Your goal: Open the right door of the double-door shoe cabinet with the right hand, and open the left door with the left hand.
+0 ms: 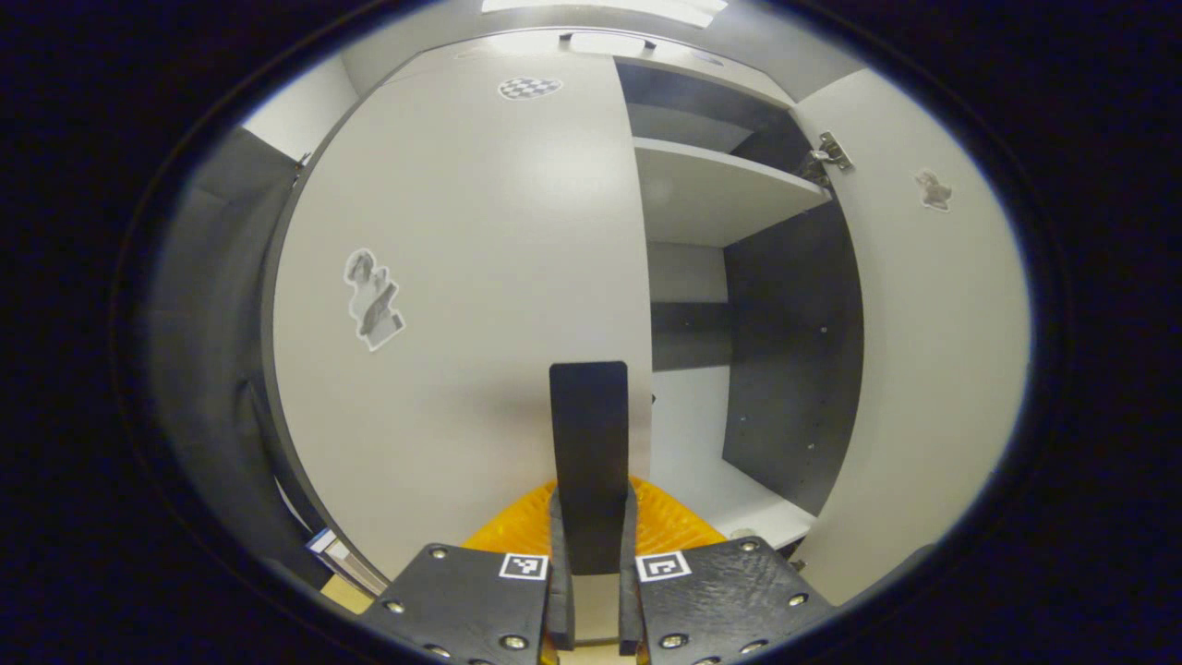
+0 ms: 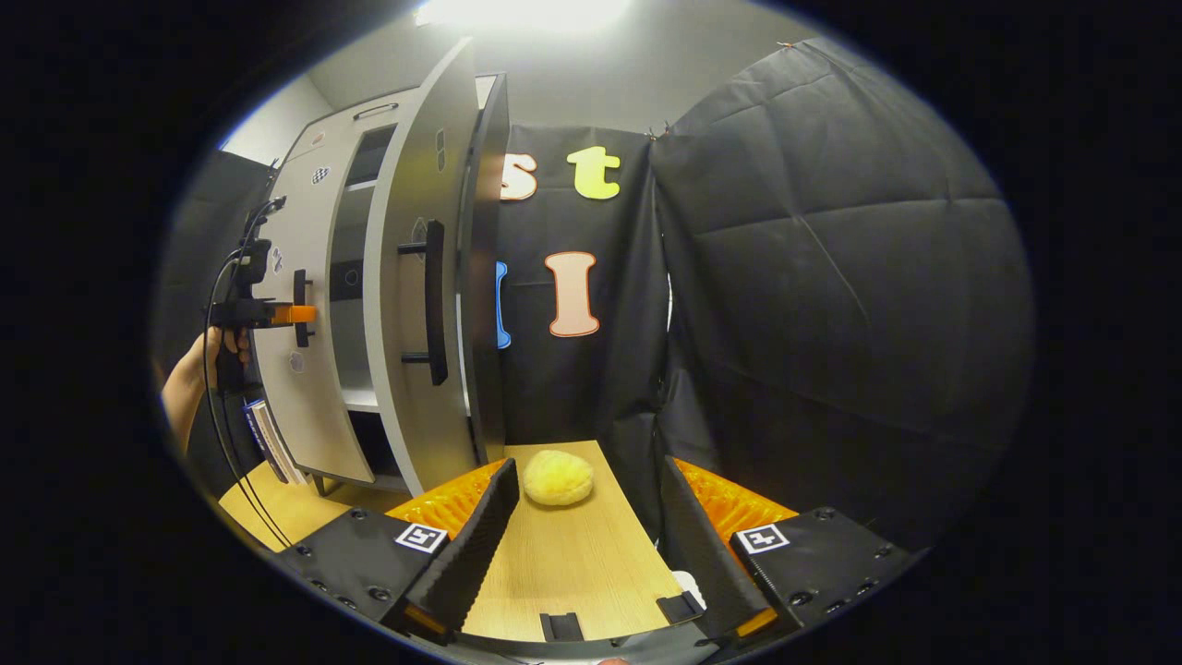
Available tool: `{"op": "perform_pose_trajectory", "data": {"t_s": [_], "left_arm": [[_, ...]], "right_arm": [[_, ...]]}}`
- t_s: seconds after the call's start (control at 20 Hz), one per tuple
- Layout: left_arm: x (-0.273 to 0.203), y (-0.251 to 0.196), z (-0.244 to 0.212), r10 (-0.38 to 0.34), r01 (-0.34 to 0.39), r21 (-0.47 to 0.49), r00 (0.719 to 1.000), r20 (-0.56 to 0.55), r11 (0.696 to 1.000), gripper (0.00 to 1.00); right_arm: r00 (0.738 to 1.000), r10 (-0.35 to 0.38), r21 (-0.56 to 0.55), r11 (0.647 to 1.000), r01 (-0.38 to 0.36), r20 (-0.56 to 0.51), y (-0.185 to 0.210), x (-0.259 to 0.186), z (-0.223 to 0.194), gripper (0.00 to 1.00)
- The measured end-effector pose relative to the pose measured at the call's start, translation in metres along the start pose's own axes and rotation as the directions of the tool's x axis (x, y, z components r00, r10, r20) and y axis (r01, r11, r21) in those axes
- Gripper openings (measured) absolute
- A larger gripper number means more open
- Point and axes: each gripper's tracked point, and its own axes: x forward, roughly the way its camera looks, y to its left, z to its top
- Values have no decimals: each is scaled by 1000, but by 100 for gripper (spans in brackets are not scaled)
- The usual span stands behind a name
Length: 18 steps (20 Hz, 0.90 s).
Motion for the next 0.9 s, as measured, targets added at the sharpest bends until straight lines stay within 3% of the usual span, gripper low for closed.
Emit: {"op": "perform_pose_trajectory", "data": {"t_s": [0.4,0.9], "left_arm": [[-14,4,-5,-69,68,-25,998,-15,997,17],[-32,16,-6,-101,101,-31,995,3,994,16]], "right_arm": [[999,34,24,999,-34,8,10,9,8,97],[997,78,-4,997,-78,28,35,12,19,97]]}}
